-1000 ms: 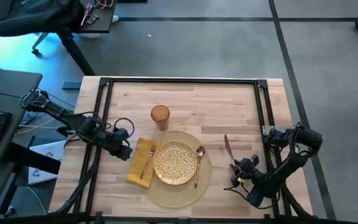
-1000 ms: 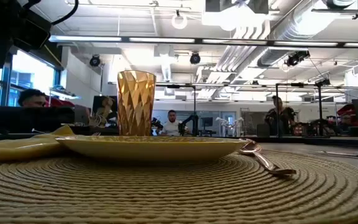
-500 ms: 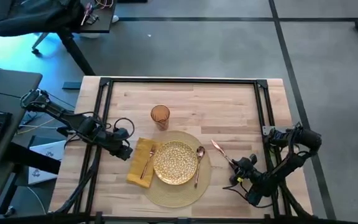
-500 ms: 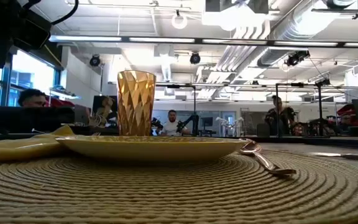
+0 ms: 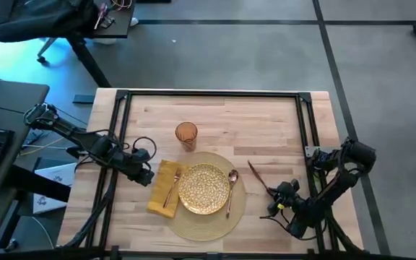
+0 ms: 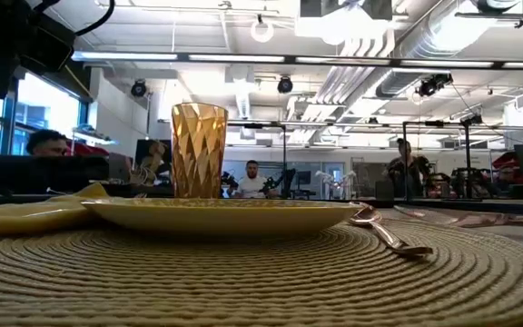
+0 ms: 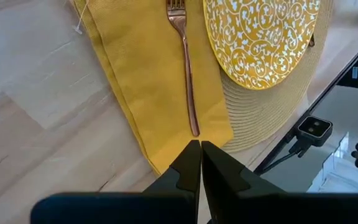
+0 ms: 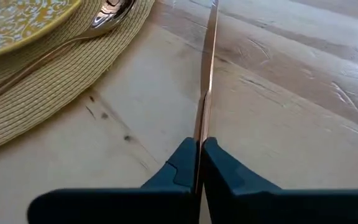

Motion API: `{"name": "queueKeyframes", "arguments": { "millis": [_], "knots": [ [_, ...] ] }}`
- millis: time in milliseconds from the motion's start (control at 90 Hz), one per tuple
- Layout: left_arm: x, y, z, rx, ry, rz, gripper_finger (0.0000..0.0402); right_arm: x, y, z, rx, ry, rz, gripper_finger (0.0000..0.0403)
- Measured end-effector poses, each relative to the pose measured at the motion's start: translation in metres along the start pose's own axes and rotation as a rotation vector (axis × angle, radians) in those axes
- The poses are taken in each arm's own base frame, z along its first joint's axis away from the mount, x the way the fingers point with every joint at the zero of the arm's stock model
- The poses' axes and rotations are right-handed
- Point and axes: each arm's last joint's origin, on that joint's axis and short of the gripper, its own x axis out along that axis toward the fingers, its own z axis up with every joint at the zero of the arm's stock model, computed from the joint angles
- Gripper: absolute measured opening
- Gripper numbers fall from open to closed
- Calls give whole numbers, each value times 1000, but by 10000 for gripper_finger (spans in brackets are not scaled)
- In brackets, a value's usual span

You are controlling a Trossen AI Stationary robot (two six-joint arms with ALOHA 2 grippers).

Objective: Set table place
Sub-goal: Put the brown table knife on the yellow tablemat to the right of the brown spoon

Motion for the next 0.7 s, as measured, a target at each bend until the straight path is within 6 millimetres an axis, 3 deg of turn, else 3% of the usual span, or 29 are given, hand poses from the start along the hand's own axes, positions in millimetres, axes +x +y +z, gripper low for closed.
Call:
{"name": "queueKeyframes", "arguments": {
  "millis": [433,700],
  "knots": [
    [0,0,0,-2,0,-1,0,8,9,3,66,26,6,2],
    [0,0,0,-10,0,-1,0,11,15,9,-37,80,-39,0]
  ]
}}
